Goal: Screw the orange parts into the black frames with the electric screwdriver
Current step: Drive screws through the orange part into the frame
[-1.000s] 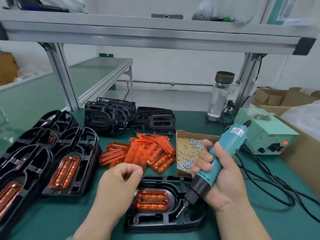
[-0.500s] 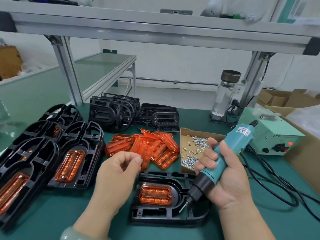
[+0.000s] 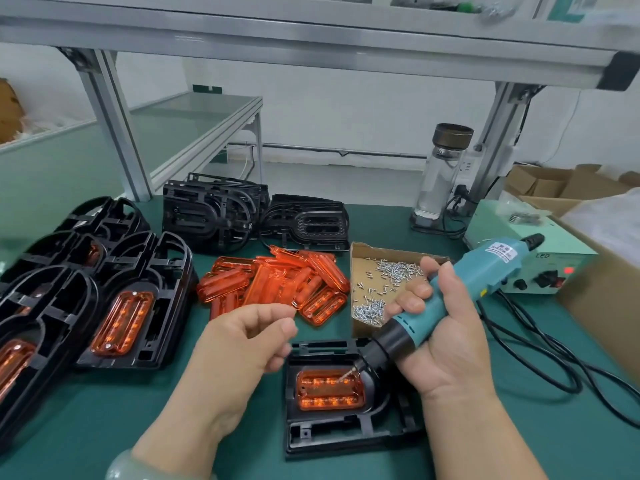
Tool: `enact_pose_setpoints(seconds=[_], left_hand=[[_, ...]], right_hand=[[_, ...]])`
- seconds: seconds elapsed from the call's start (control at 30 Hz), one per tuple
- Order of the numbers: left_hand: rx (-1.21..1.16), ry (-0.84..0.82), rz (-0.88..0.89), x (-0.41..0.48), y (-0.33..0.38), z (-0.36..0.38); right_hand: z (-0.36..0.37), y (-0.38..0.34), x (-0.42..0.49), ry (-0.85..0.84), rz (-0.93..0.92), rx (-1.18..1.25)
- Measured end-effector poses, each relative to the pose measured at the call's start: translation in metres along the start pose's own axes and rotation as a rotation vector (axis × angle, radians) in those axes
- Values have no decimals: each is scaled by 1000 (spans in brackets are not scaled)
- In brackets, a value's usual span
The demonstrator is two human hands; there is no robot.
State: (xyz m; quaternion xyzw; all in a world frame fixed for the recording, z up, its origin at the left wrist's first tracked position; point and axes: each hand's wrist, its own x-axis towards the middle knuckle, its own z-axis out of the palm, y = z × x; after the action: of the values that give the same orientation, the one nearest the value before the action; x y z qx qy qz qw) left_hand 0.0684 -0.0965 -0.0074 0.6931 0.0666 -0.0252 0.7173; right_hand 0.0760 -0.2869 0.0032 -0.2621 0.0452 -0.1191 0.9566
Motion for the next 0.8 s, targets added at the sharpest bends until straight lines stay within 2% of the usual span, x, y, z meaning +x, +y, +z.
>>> enact_pose_setpoints(seconds=[0.07, 0.1, 0.17, 0.57, 0.8], left_hand=[[-375, -147, -182, -4, 4, 5], [-483, -195, -235, -6, 5, 7], [-554, -244, -275, -9, 5, 10], [-494, -267, -408, -12, 1, 22], [-505, -318, -411, -14, 2, 23]], right_hand=[[1, 0, -1, 15, -59, 41], [1, 0, -1, 22, -85, 62], [2, -1, -1, 35, -126, 96], [7, 1, -3, 84, -198, 188], [8, 1, -3, 106, -205, 173]])
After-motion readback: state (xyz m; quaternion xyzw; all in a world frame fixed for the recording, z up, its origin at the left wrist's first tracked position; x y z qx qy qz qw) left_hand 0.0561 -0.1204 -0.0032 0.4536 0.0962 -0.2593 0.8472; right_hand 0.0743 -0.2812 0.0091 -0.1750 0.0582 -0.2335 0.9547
